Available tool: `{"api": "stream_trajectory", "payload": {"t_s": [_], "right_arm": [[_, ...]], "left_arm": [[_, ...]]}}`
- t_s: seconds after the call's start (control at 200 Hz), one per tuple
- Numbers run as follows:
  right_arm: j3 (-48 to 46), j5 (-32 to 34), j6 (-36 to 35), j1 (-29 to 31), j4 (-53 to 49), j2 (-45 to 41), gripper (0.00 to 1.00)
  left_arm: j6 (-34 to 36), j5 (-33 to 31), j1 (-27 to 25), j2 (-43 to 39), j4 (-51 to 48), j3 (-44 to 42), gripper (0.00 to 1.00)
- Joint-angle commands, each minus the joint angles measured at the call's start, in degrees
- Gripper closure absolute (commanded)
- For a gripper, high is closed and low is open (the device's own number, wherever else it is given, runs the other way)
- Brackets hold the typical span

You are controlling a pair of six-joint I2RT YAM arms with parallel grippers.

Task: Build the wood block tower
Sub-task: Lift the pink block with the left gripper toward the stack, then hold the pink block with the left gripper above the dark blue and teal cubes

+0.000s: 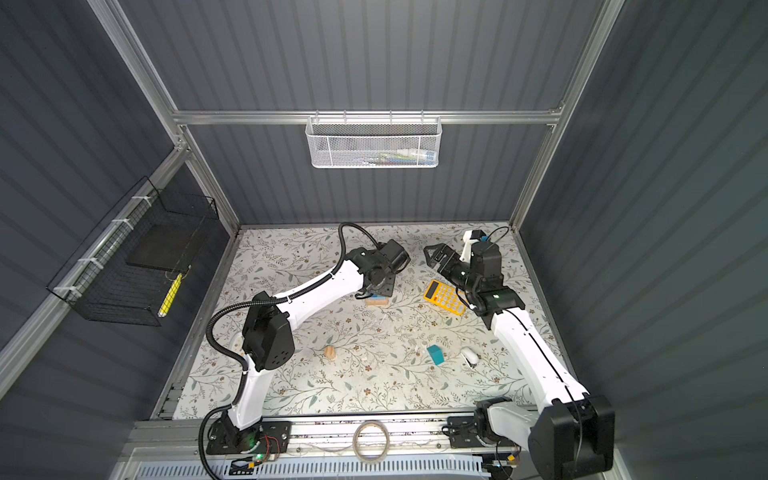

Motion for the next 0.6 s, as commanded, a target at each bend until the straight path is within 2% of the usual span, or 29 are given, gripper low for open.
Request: {"api": "stream_trajectory", "payload": {"t_s": [0.0,0.595], "right_arm": [[-0.98,-0.9,-0.26,-0.77,1.0,0.48,0.01],[-2.08,-5.13,0.93,-2.75,2.77,0.94,0.01]], "left_arm": [[-3.68,1.7,0.87,0.7,-1.4,1.17,0.41],[-6.79,2.67,2.04,4.54,0.63,3.18,0.41]]}}
